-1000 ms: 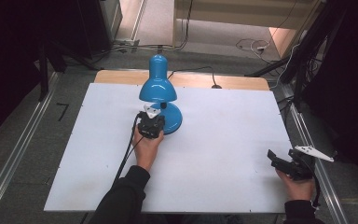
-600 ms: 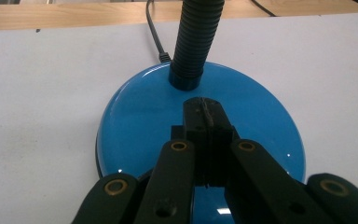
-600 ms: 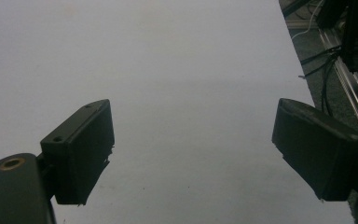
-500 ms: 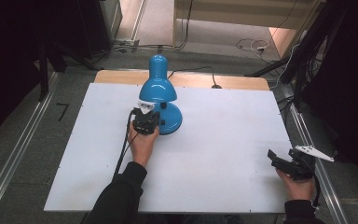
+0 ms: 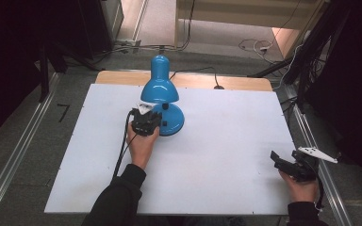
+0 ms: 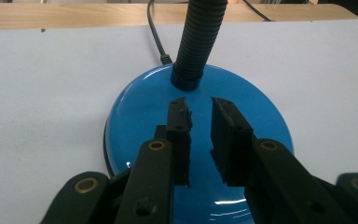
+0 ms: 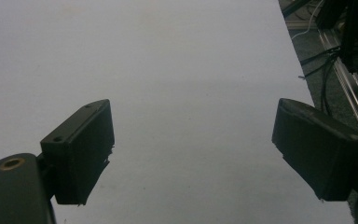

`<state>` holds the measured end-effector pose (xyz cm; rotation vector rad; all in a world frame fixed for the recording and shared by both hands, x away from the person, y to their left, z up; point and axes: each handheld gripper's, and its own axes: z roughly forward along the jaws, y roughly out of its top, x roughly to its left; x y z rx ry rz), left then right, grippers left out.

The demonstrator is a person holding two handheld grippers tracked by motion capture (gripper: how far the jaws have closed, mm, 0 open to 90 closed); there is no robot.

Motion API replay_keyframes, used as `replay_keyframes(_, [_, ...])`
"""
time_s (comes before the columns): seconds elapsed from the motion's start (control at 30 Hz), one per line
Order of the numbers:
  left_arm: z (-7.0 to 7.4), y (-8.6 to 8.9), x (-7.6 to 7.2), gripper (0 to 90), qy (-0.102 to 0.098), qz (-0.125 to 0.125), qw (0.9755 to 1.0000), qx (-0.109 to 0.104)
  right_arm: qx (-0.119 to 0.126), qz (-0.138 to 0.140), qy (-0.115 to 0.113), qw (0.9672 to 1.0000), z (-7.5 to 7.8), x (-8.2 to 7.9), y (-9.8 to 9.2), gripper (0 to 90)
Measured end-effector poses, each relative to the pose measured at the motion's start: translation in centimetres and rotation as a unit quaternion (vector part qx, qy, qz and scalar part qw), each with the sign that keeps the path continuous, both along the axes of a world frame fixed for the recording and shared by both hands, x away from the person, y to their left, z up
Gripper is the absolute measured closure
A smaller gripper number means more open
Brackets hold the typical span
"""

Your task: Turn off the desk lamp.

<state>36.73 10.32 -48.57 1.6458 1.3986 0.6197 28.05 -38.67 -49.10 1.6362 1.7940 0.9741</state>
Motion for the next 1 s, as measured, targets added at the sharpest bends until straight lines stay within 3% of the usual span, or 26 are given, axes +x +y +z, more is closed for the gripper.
replay_keyframes(0.43, [0.0, 1.7, -0.8, 48.8, 0.009, -0.003, 0.9999, -0.010, -0.001, 0.000, 0.001, 1.0000, 0.0, 0.0, 0.0, 11.4])
replay_keyframes(0.67, [-0.1, 2.8, -1.7, 43.6, 0.012, -0.007, 0.9999, -0.009, -0.003, 0.000, 0.002, 1.0000, -0.1, 0.0, 0.1, 11.4])
replay_keyframes(0.9, [-0.3, 3.9, -2.3, 37.6, 0.016, -0.003, 0.9995, -0.026, -0.004, 0.000, 0.002, 1.0000, -0.1, 0.0, 0.1, 11.4])
replay_keyframes(1.0, [-0.4, 4.2, -2.6, 31.6, 0.024, -0.004, 0.9995, -0.019, -0.001, 0.000, 0.001, 1.0000, 0.0, 0.0, 0.1, 11.4])
